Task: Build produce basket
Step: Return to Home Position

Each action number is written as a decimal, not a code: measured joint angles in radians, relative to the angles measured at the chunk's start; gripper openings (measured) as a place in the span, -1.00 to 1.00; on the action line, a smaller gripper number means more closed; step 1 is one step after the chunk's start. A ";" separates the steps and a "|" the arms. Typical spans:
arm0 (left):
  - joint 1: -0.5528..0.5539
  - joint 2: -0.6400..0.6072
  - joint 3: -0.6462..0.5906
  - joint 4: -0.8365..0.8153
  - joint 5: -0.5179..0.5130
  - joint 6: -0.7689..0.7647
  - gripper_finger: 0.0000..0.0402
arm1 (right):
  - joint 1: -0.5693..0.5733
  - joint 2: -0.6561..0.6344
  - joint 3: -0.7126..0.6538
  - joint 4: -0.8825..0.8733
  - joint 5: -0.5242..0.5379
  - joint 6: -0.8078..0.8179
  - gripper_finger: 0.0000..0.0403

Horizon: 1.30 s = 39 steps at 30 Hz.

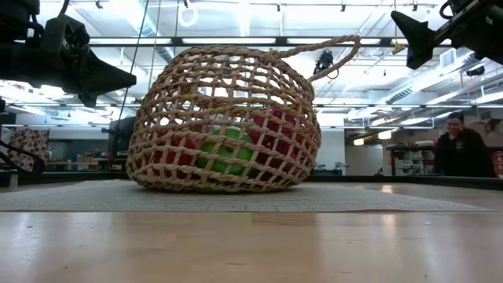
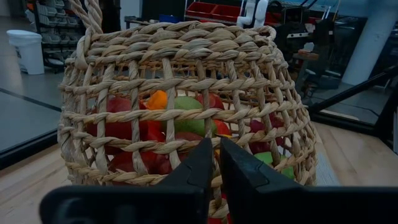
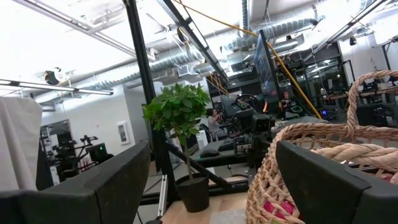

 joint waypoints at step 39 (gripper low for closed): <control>0.000 0.000 0.000 0.000 0.000 0.000 -0.83 | 0.000 0.000 0.000 0.000 0.000 0.000 0.74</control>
